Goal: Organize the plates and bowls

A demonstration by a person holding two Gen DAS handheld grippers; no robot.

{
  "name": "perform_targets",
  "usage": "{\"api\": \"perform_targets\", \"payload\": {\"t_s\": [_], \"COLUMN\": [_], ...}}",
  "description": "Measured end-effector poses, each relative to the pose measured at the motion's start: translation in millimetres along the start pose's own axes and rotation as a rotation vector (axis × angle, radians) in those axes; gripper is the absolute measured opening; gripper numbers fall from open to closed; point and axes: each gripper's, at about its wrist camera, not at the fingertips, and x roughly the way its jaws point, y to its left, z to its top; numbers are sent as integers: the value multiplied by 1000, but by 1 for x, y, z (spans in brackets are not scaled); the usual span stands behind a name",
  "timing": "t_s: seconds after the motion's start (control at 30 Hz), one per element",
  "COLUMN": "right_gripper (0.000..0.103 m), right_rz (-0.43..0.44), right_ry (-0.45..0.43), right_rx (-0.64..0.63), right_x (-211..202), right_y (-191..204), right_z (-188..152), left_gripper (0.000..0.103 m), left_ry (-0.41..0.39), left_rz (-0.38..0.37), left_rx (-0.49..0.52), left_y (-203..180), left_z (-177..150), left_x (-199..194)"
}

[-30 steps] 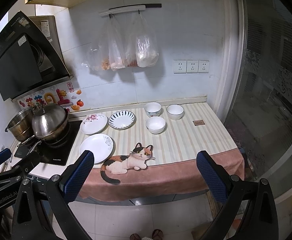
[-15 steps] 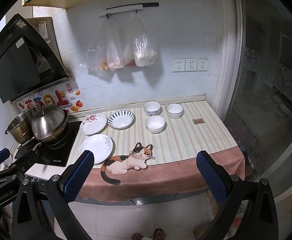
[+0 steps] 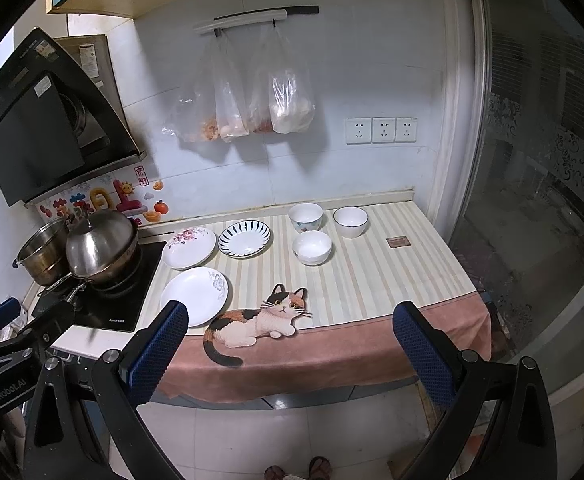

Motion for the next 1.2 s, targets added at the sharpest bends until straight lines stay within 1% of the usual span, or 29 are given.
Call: {"api": "perform_targets", "payload": {"t_s": [0.9,1.1,1.2], "right_gripper": [103,103,103], "right_rz": [-2,-8,-8], "right_ry": [7,11,17], "right_rx": [1,7,28], "right_x": [-4,1,10], "right_y": [4,10,15], "right_z": [-8,-7,-6], "left_gripper": [103,103,103], "left_ry": [-3,-6,-13], "left_rz": [-5,-10,2], "left_rx": [1,6,12], "left_y": [3,12,23], "left_z": [0,10,12], "left_x": [-2,12,30]}}
